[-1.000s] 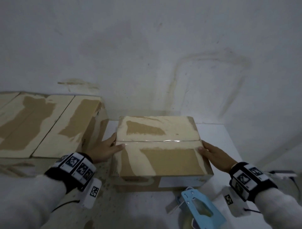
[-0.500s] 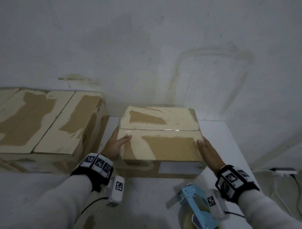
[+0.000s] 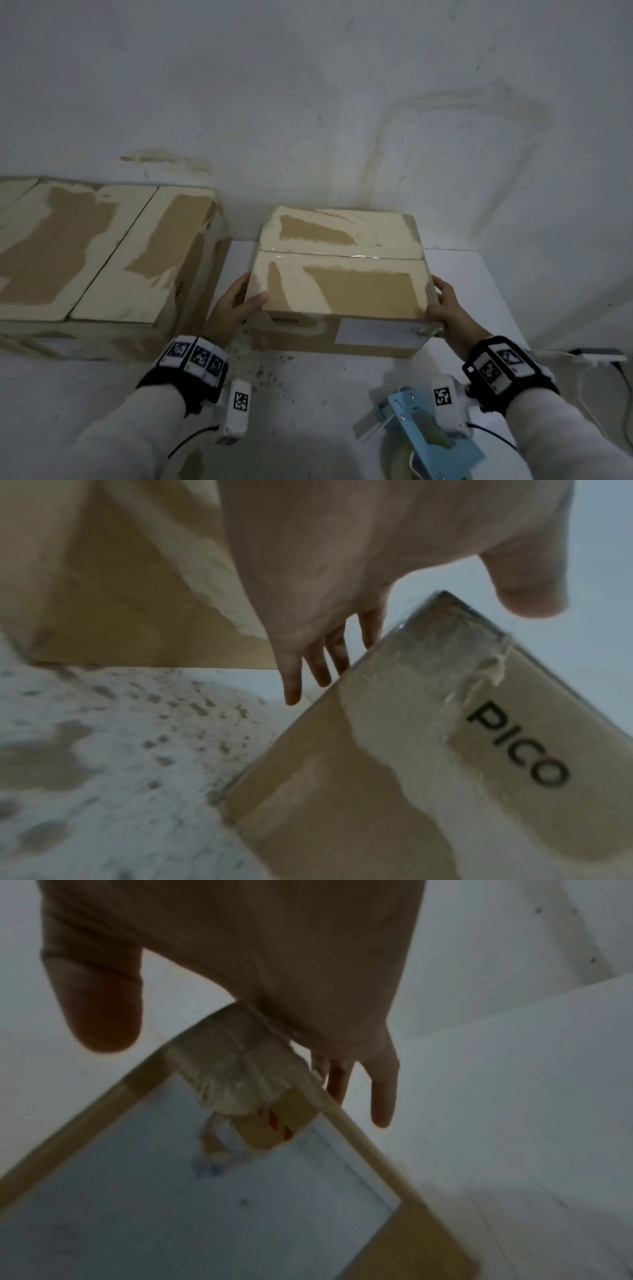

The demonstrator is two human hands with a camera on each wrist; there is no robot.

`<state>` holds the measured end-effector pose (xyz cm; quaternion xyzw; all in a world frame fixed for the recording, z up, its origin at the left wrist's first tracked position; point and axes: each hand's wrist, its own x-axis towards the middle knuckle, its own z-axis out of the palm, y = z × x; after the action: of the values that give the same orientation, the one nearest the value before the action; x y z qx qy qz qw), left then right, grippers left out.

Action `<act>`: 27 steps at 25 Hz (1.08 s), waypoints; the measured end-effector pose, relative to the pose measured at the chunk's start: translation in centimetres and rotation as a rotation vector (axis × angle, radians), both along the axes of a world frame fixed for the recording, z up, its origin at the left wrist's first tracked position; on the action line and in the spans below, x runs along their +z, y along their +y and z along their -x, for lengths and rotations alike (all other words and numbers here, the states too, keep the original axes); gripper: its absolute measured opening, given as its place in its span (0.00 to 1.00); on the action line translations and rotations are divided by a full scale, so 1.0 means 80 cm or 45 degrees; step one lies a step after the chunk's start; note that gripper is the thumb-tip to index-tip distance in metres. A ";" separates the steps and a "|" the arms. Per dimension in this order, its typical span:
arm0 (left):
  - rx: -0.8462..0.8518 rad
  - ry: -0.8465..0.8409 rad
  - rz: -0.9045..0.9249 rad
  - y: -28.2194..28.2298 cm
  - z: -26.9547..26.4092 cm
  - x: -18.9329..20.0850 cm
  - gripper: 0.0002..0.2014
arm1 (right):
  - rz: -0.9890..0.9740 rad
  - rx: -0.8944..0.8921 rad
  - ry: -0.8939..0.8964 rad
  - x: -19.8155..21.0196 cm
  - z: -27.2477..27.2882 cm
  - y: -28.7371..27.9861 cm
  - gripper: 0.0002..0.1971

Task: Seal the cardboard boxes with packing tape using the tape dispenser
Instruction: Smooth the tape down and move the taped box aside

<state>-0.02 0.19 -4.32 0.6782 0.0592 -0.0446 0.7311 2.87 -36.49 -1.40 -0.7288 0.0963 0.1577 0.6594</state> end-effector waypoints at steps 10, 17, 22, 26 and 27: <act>0.306 0.127 0.204 -0.008 0.030 -0.047 0.23 | -0.057 -0.255 -0.108 -0.017 0.064 -0.017 0.29; 0.475 0.216 0.368 -0.018 0.033 -0.050 0.26 | -0.096 -0.389 -0.081 -0.030 0.074 -0.016 0.15; 0.637 0.191 0.275 -0.023 0.034 -0.043 0.21 | 0.016 -0.516 -0.110 -0.024 0.068 -0.006 0.02; 0.746 0.157 0.248 -0.040 0.039 -0.025 0.11 | 0.059 -0.645 -0.160 -0.025 0.068 0.009 0.07; 0.770 0.157 0.235 -0.043 0.039 -0.022 0.11 | 0.041 -0.667 -0.158 -0.025 0.069 0.011 0.08</act>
<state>-3.16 -3.24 -6.04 0.5567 0.2979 0.1283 0.7648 -2.66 -35.63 -3.42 -0.6976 0.2434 -0.0650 0.6707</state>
